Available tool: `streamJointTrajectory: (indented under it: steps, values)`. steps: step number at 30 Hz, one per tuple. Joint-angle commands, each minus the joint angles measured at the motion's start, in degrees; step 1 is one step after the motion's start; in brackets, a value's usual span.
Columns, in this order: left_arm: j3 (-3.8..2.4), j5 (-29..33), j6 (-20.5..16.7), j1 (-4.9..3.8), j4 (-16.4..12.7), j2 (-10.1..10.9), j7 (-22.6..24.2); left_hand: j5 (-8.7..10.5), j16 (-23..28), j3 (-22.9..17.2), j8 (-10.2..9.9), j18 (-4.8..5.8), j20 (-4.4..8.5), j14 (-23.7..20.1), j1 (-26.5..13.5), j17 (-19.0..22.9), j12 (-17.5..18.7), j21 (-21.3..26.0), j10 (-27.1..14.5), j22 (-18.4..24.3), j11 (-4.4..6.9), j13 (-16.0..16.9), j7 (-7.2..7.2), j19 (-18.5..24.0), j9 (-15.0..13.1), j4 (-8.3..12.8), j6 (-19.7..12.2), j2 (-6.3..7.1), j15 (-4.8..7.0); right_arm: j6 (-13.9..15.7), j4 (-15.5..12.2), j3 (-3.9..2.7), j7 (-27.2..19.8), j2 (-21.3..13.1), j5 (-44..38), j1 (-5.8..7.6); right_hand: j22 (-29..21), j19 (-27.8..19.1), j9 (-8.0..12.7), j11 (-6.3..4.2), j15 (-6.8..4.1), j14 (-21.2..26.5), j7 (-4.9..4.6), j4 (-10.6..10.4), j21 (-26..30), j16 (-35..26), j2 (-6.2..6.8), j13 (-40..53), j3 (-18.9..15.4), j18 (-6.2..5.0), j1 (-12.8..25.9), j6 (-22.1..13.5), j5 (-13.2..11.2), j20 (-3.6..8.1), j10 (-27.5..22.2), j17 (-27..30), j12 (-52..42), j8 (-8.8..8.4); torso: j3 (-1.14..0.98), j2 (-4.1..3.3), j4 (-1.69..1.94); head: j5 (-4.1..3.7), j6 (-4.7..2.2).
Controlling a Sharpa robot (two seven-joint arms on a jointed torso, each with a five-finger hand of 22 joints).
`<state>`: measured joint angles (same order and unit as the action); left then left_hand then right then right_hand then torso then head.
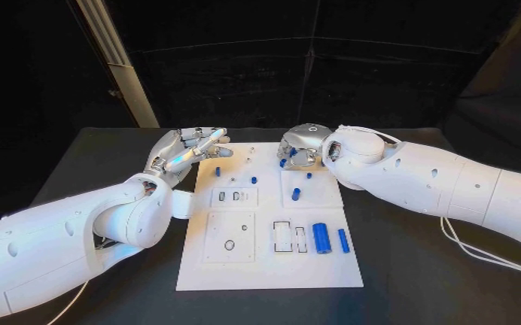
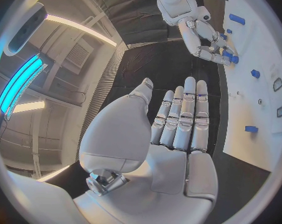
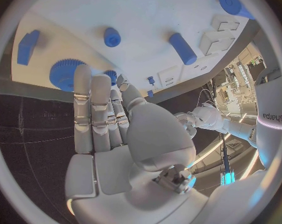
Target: Assemble the parts on the task board
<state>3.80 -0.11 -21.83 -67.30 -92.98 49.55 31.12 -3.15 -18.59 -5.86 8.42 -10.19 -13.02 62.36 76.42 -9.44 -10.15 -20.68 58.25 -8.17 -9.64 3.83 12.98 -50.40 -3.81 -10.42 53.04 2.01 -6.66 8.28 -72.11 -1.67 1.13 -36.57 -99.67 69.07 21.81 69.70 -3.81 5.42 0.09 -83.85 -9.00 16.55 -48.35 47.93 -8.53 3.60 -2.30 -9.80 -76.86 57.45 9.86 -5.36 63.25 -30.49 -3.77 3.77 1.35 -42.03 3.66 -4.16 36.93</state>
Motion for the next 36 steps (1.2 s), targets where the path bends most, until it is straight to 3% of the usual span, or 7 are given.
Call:
streamJointTrajectory:
  steps: [1,10,21,28,30,36]
  values:
    - [0.00,-0.59,0.54,-0.06,-0.12,0.07,-0.18,0.12,-0.09,-0.04,-0.33,-0.32,-0.07,0.19,0.02,-0.10,0.33,-0.15,-0.12,0.09,-0.20,-0.09,0.36,-0.43,0.07,0.26,-0.16,-0.48,0.01,-1.90,0.25,-0.06,0.20,0.08,-0.63,0.17,0.22,-0.48,0.02,0.02,-0.25,-0.54,0.01,0.04,-0.47,0.45,-1.03,-0.10,0.80,-0.71,-0.23,0.66,-0.56,-0.16,-0.09,-0.12,0.29,-0.02,0.05,-0.19,0.01,0.07,0.33]
    - [0.01,-0.59,0.87,-0.07,0.02,0.12,-0.38,0.12,-0.05,0.01,-0.61,-0.31,-0.11,0.16,0.03,-0.20,0.60,-0.10,-0.38,0.17,-0.33,-0.11,0.51,-0.47,0.09,0.37,-0.44,-0.59,-0.06,-3.21,0.89,-0.06,0.40,0.33,-0.62,0.18,0.83,-1.10,0.05,0.08,-0.21,-0.13,-0.03,0.05,-1.46,2.31,-1.80,-0.10,2.57,-0.72,-0.40,0.78,-1.31,-0.21,-0.19,-1.86,0.24,-0.09,0.02,-0.24,-0.08,0.18,0.77]
    - [0.03,-0.59,1.23,-0.07,0.20,-0.03,-0.47,0.12,-0.04,0.01,-0.68,-0.30,-0.12,0.15,0.04,-0.22,0.66,-0.09,-0.45,0.20,-0.36,-0.11,0.54,-0.48,0.09,0.40,-0.50,-0.65,-0.08,-3.48,1.80,-0.06,0.30,1.01,-0.52,0.19,1.20,-1.38,0.07,0.14,-0.14,-0.09,-0.16,0.06,-2.10,3.76,-1.71,-0.11,3.50,-0.74,-0.22,0.74,-1.69,-0.23,-0.14,-3.32,0.24,-0.12,0.08,-0.41,-0.09,0.25,1.15]
    - [0.05,-0.59,1.36,-0.07,0.36,-0.08,-0.52,0.12,-0.04,0.01,-0.68,-0.30,-0.12,0.15,0.04,-0.22,0.66,-0.09,-0.45,0.20,-0.36,-0.11,0.54,-0.48,0.09,0.40,-0.50,-0.65,-0.08,-3.61,1.99,-0.06,0.35,1.20,-0.36,0.19,1.89,-1.48,0.01,0.05,-0.18,-0.56,-0.17,0.05,-3.29,7.22,-1.53,-0.04,4.87,-0.75,0.08,1.16,-1.85,-0.19,0.74,-7.16,0.10,0.00,0.14,-0.41,-0.17,0.31,1.45]
    - [0.05,-0.59,1.39,-0.07,0.38,-0.08,-0.53,0.12,-0.04,0.01,-0.68,-0.30,-0.12,0.15,0.04,-0.22,0.66,-0.09,-0.45,0.20,-0.36,-0.11,0.54,-0.48,0.09,0.40,-0.50,-0.65,-0.08,-2.82,1.85,-0.06,0.29,1.19,-0.20,0.19,2.65,-1.33,-0.02,0.00,-0.21,-0.68,-0.19,0.05,-4.00,8.23,-1.54,-0.02,5.39,-0.67,0.13,1.46,-1.84,-0.17,1.20,-8.24,0.05,0.08,0.17,-0.43,-0.21,0.32,1.45]
    - [0.06,-0.59,1.48,-0.07,0.45,-0.02,-0.54,0.12,-0.04,0.01,-0.68,-0.30,-0.12,0.15,0.04,-0.22,0.66,-0.09,-0.45,0.20,-0.36,-0.11,0.54,-0.48,0.09,0.40,-0.50,-0.65,-0.08,3.83,0.19,-0.08,-0.04,0.64,1.14,0.19,7.35,-0.45,-0.10,-0.15,-0.31,-0.84,-0.32,-0.03,-8.00,12.24,-1.31,-0.01,8.93,-0.07,0.02,3.17,-1.75,-0.06,3.30,-12.37,0.15,0.25,0.21,-0.42,-0.20,0.42,1.18]
